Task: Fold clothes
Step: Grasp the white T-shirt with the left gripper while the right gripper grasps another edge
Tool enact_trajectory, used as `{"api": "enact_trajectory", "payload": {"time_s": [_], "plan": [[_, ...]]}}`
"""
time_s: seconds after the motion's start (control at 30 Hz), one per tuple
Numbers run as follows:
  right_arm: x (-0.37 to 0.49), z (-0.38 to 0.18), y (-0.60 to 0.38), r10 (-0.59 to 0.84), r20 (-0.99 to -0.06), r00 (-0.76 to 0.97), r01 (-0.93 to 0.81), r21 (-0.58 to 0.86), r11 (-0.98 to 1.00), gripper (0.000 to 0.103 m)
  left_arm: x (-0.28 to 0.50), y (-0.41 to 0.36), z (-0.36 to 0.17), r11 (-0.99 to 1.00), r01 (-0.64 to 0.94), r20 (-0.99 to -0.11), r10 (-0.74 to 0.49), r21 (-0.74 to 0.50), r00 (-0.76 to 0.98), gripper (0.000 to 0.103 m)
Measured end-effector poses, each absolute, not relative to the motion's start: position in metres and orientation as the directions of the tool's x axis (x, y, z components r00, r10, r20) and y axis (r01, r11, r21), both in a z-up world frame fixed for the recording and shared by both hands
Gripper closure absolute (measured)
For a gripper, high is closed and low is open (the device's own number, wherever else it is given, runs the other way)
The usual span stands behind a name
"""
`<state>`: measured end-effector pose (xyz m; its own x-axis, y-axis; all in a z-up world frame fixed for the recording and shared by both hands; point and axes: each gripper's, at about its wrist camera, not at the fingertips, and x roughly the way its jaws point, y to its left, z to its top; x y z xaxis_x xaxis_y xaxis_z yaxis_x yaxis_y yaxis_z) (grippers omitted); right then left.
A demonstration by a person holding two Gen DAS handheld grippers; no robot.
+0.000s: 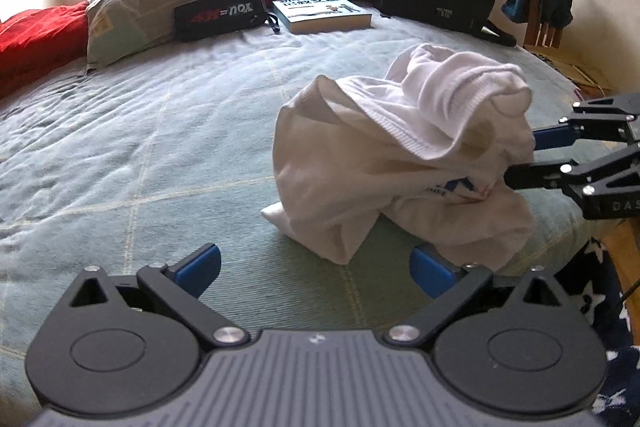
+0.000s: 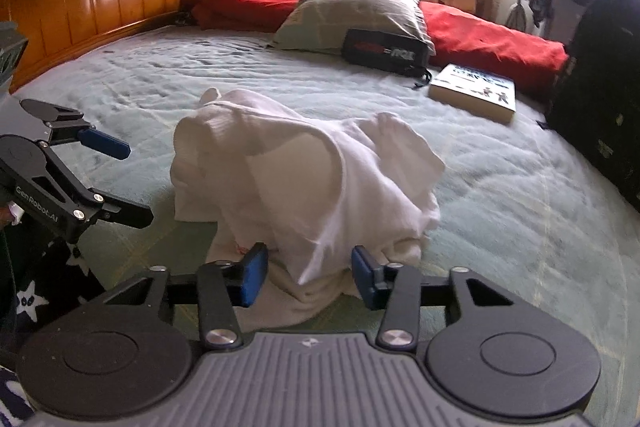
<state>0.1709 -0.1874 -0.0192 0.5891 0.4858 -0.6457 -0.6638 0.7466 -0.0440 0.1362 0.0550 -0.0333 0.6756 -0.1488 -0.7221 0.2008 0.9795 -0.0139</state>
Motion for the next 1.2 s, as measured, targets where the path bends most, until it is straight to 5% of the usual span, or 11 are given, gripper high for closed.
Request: {"api": "enact_trajectory", "payload": {"time_s": [0.1,0.2,0.67,0.9,1.2], "plan": [[0.172,-0.019,-0.182,0.474,-0.645,0.599,-0.671,-0.082,0.737,0.086,0.138,0.059,-0.033,0.979,0.2,-0.72,-0.154,-0.022,0.677,0.009],[0.175,-0.016,-0.184,0.467,-0.638,0.612,-0.668,-0.1,0.738,0.093,0.139,0.063,-0.033,0.979,0.2,-0.717,-0.16,-0.03,0.679,0.021],[0.201,0.0,-0.223,0.422,-0.621,0.66,-0.595,-0.09,0.798,0.093,0.177,0.077,-0.044,0.952,0.272,-0.678,-0.293,-0.141,0.674,0.039],[0.21,-0.004,-0.219,0.463,-0.614,0.639,-0.622,-0.058,0.781,0.086,0.191,0.077,-0.044,0.929,0.315,-0.646,-0.364,-0.195,0.672,0.086],[0.247,0.018,-0.22,0.451,-0.571,0.686,-0.591,-0.076,0.803,0.093,0.223,0.085,-0.006,0.953,0.291,-0.575,-0.282,-0.079,0.768,0.092]]}}
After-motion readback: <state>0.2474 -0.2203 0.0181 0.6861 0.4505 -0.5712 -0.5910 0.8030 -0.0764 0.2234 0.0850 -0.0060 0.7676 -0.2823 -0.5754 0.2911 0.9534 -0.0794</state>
